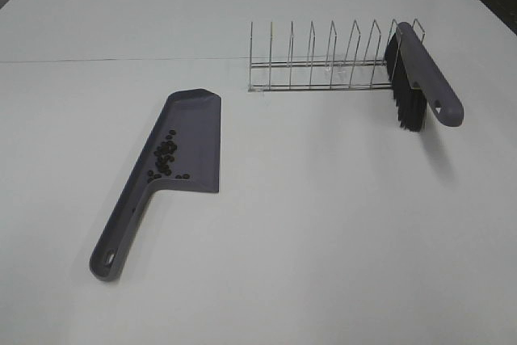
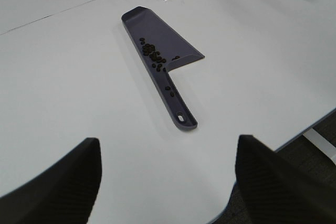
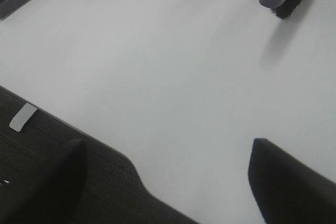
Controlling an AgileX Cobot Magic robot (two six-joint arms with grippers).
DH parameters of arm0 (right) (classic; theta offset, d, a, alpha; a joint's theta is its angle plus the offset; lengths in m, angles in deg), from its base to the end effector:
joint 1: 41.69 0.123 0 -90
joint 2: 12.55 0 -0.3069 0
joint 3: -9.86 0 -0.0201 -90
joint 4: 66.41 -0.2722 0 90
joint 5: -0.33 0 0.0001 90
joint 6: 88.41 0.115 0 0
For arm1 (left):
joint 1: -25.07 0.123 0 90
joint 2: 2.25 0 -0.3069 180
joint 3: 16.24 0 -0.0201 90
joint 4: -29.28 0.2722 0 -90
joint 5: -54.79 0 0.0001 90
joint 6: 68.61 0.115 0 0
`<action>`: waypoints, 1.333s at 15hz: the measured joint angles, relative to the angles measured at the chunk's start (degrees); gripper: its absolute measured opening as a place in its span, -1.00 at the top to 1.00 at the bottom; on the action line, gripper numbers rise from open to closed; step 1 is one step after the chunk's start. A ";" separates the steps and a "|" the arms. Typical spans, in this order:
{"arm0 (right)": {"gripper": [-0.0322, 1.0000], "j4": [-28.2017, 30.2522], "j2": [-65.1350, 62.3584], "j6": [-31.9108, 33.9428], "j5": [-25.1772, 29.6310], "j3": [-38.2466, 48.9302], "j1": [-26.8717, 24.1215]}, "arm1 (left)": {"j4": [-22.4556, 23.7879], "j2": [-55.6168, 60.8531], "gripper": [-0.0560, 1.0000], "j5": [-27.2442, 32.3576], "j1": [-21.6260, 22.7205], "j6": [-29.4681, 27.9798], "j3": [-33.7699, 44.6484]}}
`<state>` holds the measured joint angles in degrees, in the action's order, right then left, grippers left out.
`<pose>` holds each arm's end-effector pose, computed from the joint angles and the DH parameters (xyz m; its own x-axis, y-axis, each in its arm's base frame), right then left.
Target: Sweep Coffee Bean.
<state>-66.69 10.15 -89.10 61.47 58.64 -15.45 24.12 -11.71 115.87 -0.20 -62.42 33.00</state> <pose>0.0475 0.0239 0.2690 -0.6030 -0.3080 -0.7359 -0.4508 0.8926 -0.0042 0.0133 -0.0163 0.2752 -0.4155 0.2671 -0.8695 0.5152 0.8569 0.0170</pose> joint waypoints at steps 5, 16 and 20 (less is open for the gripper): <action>-0.42 0.00 0.00 0.00 0.00 0.00 0.00 | -0.17 0.00 -0.34 0.00 0.00 0.00 0.00; -0.42 0.00 0.00 0.00 0.00 0.00 0.00 | -0.23 0.00 -0.34 0.00 2.41 0.00 0.00; -0.42 -0.17 0.00 0.00 0.00 0.00 -5.96 | -0.23 0.23 -0.34 -0.11 14.38 0.00 0.00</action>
<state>-66.87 10.15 -89.10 61.47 58.64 -21.41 23.89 -11.48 115.75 14.18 -62.42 33.00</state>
